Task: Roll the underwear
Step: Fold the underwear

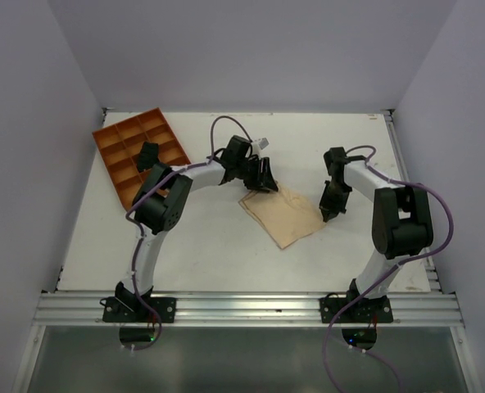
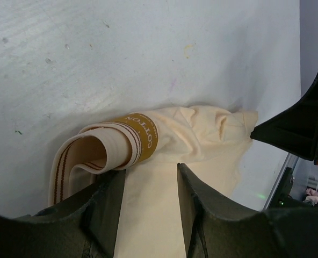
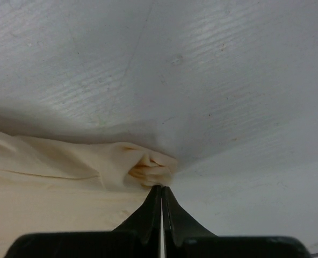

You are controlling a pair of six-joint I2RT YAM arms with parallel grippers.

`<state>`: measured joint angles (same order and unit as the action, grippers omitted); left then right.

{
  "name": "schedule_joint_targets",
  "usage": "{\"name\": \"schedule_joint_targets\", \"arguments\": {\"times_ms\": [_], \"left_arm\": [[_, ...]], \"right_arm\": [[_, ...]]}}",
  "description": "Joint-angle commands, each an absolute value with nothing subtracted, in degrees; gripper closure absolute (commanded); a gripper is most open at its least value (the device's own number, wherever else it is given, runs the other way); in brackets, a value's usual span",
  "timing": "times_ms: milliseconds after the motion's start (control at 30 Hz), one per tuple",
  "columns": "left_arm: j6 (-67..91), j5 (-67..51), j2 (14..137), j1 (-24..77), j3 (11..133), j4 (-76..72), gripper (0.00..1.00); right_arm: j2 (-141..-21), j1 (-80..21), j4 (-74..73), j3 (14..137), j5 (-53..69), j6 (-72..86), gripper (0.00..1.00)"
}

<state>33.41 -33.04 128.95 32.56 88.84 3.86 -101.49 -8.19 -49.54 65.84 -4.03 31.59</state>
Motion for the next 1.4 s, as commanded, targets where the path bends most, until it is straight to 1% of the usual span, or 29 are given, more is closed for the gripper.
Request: {"name": "schedule_joint_targets", "arguments": {"times_ms": [0, 267, 500, 600, 633, 667, 767, 900, 933, 1000, 1033, 1100, 1133, 1200, 1300, 1333, 1367], "left_arm": [[32.69, -32.34, 130.25, 30.32, 89.65, 1.67, 0.52], [32.69, -32.78, 130.78, 29.62, 89.21, 1.67, 0.52], [34.36, -36.12, 128.68, 29.44, 87.98, -1.76, 0.52], [35.07, -37.53, 124.99, 29.62, 86.31, -2.64, 0.5], [35.07, -37.7, 124.02, 29.53, 85.96, -2.55, 0.5], [34.98, -37.97, 123.06, 29.62, 85.52, -2.29, 0.5], [34.37, -38.32, 119.36, 29.53, 83.59, -0.62, 0.5], [32.0, -38.5, 115.06, 29.53, 80.86, 2.89, 0.5], [31.47, -38.06, 114.35, 29.53, 79.38, 3.34, 0.5], [29.71, -37.36, 112.42, 29.53, 77.88, 4.83, 0.5], [29.1, -35.79, 111.98, 29.53, 76.65, 5.53, 0.5], [26.73, -33.32, 110.66, 29.53, 75.33, 8.95, 0.51], [26.02, -30.96, 110.22, 29.44, 73.58, 9.57, 0.51], [24.61, -29.1, 108.99, 29.53, 72.25, 10.46, 0.51], [22.86, -26.99, 108.98, 29.09, 71.19, 11.78, 0.51], [22.68, -26.55, 109.25, 28.83, 71.1, 11.69, 0.51], [22.24, -26.54, 109.94, 28.74, 71.1, 11.17, 0.51]], "right_arm": [[-100.46, -7.56, -48.6, 64.17, -8.69, 33.66, 1.0], [-99.41, -6.5, -49.04, 61.35, -11.77, 35.59, 1.0], [-97.74, -6.42, -50.09, 63.54, -8.18, 35.86, 1.0], [-95.98, -6.42, -51.06, 65.56, -5.89, 35.33, 0.87], [-95.54, -6.42, -51.24, 66.61, -5.54, 34.55, 0.79], [-94.93, -6.42, -51.33, 67.06, -5.1, 34.02, 0.77], [-94.92, -6.33, -51.42, 68.9, -3.61, 32.35, 0.74], [-96.94, -6.85, -49.93, 72.33, -0.18, 29.8, 0.74], [-97.29, -6.94, -48.96, 73.99, 4.61, 28.14, 0.74], [-99.91, -8.34, -47.46, 76.71, 7.89, 26.81, 0.74], [-100.98, -9.05, -47.29, 80.12, 10.09, 25.24, 0.74], [-105.26, -11.42, -47.72, 84.09, 12.82, 23.83, 0.71], [-107.03, -13.08, -47.99, 88.29, 14.49, 22.25, 0.7], [-109.85, -14.41, -48.95, 92.44, 15.29, 20.66, 0.68], [-116.44, -15.38, -50.0, 99.56, 21.08, 18.11, 0.7], [-119.33, -15.64, -50.53, 103.06, 21.96, 16.97, 0.74], [-120.75, -16.08, -51.49, 104.57, 23.89, 16.53, 0.75]]}}
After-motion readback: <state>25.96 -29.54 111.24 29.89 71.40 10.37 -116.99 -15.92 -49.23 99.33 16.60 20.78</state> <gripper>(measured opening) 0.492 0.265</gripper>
